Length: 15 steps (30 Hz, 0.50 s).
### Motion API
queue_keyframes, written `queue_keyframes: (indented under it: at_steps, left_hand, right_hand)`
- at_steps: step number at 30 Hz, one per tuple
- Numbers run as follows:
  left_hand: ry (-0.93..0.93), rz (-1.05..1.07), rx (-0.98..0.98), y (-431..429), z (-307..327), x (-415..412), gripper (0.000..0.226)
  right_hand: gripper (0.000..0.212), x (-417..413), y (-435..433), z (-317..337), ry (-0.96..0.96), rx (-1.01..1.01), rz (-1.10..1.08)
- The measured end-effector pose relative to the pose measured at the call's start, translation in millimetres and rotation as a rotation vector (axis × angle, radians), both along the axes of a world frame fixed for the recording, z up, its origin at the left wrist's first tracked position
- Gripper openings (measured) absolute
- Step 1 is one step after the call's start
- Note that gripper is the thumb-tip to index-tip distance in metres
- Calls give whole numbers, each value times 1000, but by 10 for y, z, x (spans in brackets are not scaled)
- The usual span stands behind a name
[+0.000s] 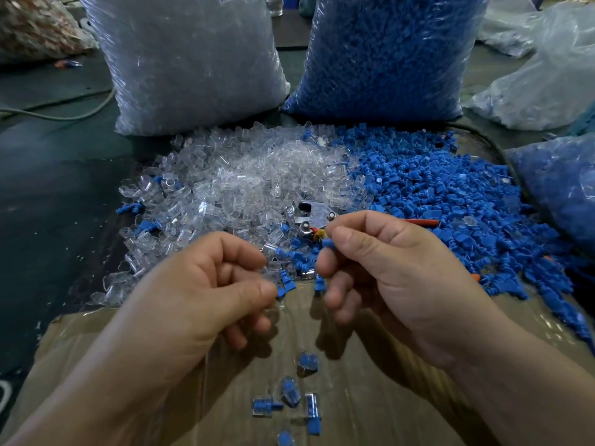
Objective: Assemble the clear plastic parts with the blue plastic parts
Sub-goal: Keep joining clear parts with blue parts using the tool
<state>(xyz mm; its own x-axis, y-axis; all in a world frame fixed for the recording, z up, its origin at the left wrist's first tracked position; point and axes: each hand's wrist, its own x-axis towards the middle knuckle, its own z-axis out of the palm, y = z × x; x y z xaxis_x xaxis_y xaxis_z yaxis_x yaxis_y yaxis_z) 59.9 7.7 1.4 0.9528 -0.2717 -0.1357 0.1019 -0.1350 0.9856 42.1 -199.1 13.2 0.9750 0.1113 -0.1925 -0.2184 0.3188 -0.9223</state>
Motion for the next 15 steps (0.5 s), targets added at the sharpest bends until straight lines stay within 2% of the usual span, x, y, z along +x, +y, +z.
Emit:
queue_keyframes:
  at_steps: [3, 5, 7, 9, 10, 12, 15]
  left_hand:
    - [-56, -14, 108, -65, -79, -13, 19]
    - [-61, 27, 85, -99, -138, -15, 14]
    - [-69, 65, 75, -127, -180, -22, 17]
    - [-90, 85, 60, -158, -180, -37, 13]
    - [-94, 91, 45, -170, -178, -43, 10]
    - [-115, 99, 41, -186, -154, -66, 19]
    - [-127, 113, 21, -215, -115, -94, 18]
  right_hand:
    - [11, -1, 22, -10, 15, -27, -12]
    - [13, -28, 45, -5, -61, -144, -5]
    - [19, -84, 61, -30, -243, -443, 3]
    - [12, -128, 62, -66, -551, -897, -15]
    - [10, -142, 76, -71, -671, -1044, -15]
    - [16, -155, 111, -60, -754, -1138, 21]
    - [21, -156, 118, -52, -753, -1155, 12]
